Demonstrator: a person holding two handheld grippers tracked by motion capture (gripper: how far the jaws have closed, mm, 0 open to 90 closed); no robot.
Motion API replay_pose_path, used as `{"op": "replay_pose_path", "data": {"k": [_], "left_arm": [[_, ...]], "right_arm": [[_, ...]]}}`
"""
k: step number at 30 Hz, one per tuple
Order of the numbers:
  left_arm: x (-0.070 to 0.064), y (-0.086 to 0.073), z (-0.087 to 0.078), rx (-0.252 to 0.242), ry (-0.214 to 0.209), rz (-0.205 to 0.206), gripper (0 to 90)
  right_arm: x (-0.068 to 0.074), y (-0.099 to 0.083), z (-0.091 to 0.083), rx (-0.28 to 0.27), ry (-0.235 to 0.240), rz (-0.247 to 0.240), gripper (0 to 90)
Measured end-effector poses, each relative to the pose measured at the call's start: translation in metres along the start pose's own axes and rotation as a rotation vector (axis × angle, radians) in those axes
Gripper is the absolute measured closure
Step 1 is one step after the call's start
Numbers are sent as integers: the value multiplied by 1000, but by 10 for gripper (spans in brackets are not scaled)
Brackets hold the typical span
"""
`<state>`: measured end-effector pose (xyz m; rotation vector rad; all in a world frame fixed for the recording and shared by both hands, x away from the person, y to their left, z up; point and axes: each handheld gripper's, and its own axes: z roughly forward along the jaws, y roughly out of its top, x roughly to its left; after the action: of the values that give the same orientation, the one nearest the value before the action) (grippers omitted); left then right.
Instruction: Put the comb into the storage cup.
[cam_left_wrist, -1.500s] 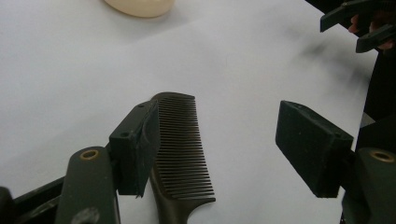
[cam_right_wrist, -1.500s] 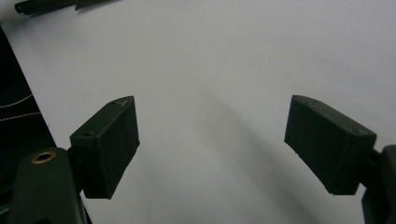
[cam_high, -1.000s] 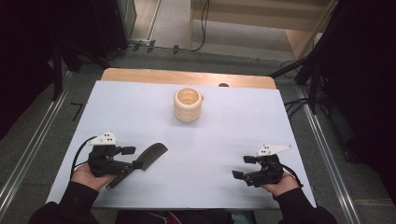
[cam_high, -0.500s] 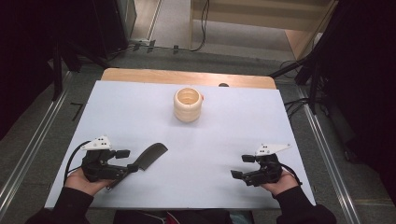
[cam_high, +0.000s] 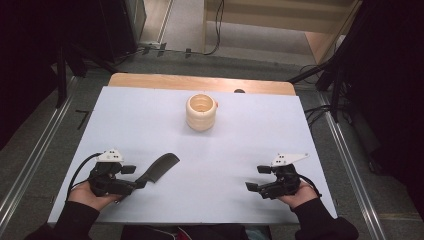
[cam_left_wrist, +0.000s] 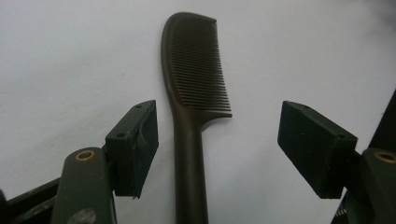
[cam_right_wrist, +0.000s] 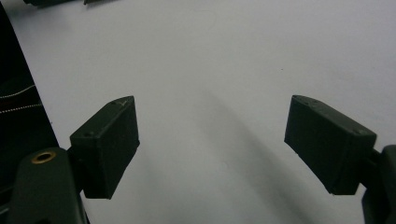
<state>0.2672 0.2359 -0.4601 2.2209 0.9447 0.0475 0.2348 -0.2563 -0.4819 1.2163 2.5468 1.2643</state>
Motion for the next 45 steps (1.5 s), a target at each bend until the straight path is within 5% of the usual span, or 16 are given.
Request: {"op": "replay_pose_path", "data": {"k": [28,38,45], "left_arm": [[2,-7,11,210,91,14,431],[4,-19,3,208,82,-8,483],[-1,-20,4,224,107,19,559]], "right_arm": [[1,-1,1,18,-2,-12,157],[1,-1,2,18,-3,-12,157],[1,-1,3,19,0,-13,157]]}}
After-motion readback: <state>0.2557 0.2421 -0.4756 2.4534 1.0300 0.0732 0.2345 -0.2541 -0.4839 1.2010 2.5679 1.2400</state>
